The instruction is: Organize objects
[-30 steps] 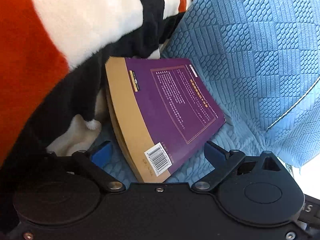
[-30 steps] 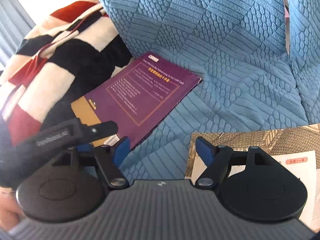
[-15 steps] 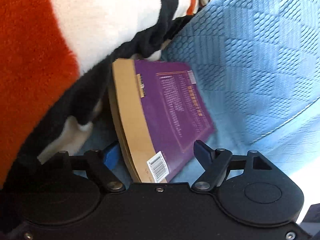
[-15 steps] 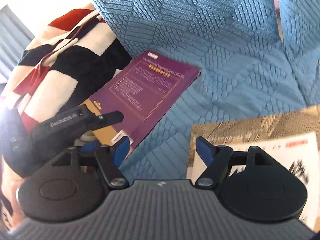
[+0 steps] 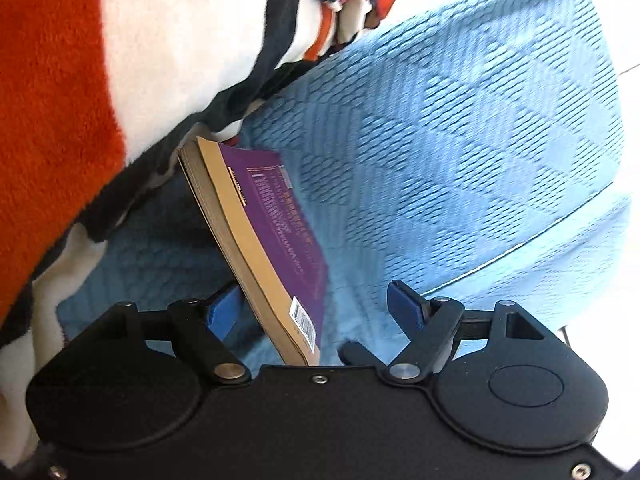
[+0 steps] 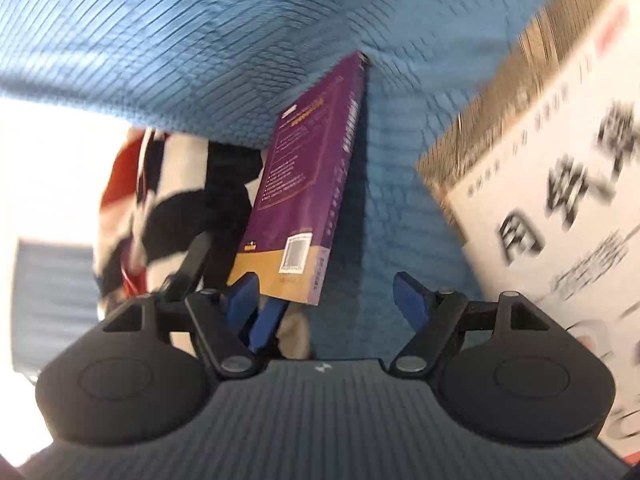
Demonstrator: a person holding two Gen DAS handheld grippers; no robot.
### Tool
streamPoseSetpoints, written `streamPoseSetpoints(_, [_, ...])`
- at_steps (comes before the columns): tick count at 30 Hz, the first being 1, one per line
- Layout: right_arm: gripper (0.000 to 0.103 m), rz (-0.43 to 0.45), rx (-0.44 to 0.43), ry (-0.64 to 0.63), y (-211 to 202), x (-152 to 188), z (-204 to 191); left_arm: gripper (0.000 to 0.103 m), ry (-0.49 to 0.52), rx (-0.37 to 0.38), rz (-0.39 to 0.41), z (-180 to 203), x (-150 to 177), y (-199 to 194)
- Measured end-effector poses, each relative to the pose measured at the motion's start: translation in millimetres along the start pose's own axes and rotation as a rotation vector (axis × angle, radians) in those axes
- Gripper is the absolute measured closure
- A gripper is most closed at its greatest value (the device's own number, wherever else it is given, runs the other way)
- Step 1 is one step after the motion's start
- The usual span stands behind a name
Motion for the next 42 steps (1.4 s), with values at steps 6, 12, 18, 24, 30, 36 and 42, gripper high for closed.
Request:
streamPoseSetpoints(6, [0.037, 0.06, -0.121, 0.253, 16, 1, 17, 0.027, 0.0, 0.004, 0.009, 0, 2, 4])
streamPoseSetpoints(12, [0.066, 0.024, -0.103, 0.234, 25, 1, 10, 0.027, -0.005, 0.001, 0.01, 0, 1, 1])
streamPoseSetpoints(18, [0.084, 0.004, -0.104, 0.253, 29, -5, 6, 0.026, 0.001, -0.036, 0.005, -5, 6, -7])
streamPoseSetpoints(24, [0.088, 0.009, -0.099, 0.178, 22, -11, -9, 0.025, -0.021, -0.018, 0.001, -5, 8, -5])
streamPoseSetpoints(30, [0.088, 0.001, -0.081, 0.125, 8, -19, -15, 0.025, -0.057, 0.022, -0.016, -7, 13, -4])
streamPoseSetpoints(36, [0.088, -0.011, -0.061, 0.054, -9, -24, -19, 0.026, -0.14, 0.02, -0.022, -13, 16, 4])
streamPoseSetpoints(42, [0.088, -0.019, -0.051, 0.0, -23, -27, -19, 0.034, -0.124, -0.01, -0.007, -18, 23, 2])
Point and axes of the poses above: each gripper's, at about its wrist camera, not at the fingertips, and y roughly the way its jaws point, z to its right, x to its underside, the point moved 1 cm from there along y, roughly the way its jaws point
